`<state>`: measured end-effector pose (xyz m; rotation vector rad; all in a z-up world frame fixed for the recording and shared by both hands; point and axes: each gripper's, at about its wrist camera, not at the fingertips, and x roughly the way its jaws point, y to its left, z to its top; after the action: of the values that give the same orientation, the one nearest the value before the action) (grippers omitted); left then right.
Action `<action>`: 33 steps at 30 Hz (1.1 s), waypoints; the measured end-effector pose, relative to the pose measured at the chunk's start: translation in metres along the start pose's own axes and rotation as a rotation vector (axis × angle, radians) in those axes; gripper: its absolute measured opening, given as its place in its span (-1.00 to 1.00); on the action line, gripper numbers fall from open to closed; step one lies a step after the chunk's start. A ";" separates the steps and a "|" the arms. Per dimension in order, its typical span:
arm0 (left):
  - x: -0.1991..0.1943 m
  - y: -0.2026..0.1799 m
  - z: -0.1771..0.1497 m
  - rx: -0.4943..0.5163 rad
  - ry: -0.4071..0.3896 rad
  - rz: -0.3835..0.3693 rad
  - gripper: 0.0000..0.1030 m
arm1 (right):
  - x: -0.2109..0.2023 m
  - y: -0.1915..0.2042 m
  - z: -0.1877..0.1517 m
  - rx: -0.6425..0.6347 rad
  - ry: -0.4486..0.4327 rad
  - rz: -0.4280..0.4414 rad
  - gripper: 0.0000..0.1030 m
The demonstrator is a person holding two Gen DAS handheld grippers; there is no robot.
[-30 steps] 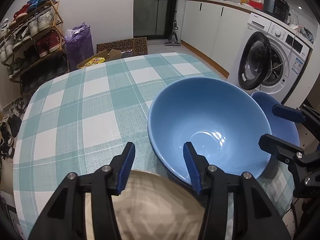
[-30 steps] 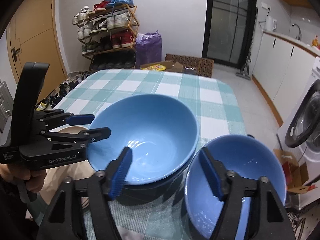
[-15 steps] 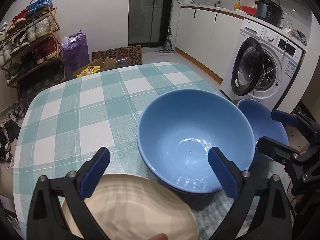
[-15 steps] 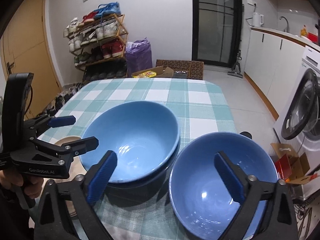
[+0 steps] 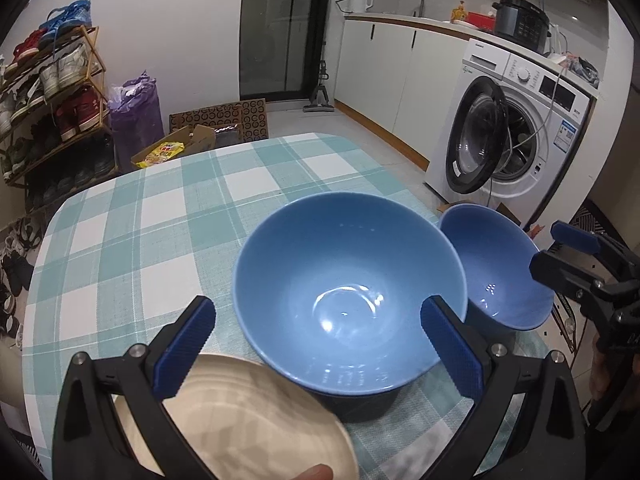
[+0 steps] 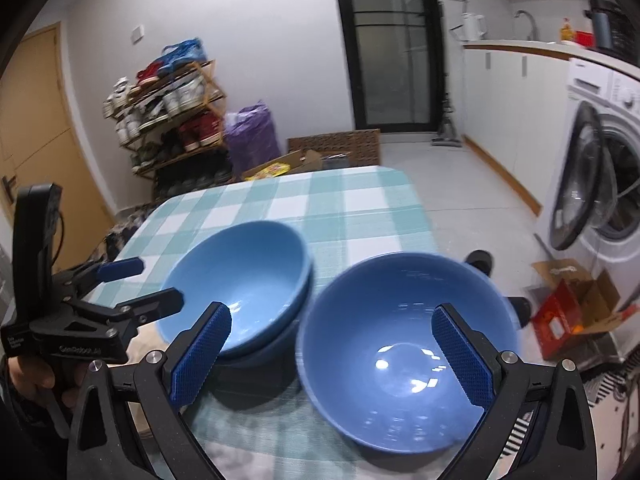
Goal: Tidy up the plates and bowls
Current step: 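Move both grippers to the rim of the remaining large blue bowl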
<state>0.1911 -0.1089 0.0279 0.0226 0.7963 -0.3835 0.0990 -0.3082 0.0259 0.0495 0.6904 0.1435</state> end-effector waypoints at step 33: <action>0.047 -0.106 0.052 0.196 0.062 -0.102 0.96 | -0.018 -0.095 -0.041 0.248 0.095 -0.027 0.98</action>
<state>0.2204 -0.2310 0.0449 0.1779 0.8205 -0.5582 0.0703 -0.4052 -0.0032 0.2724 0.8003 0.0337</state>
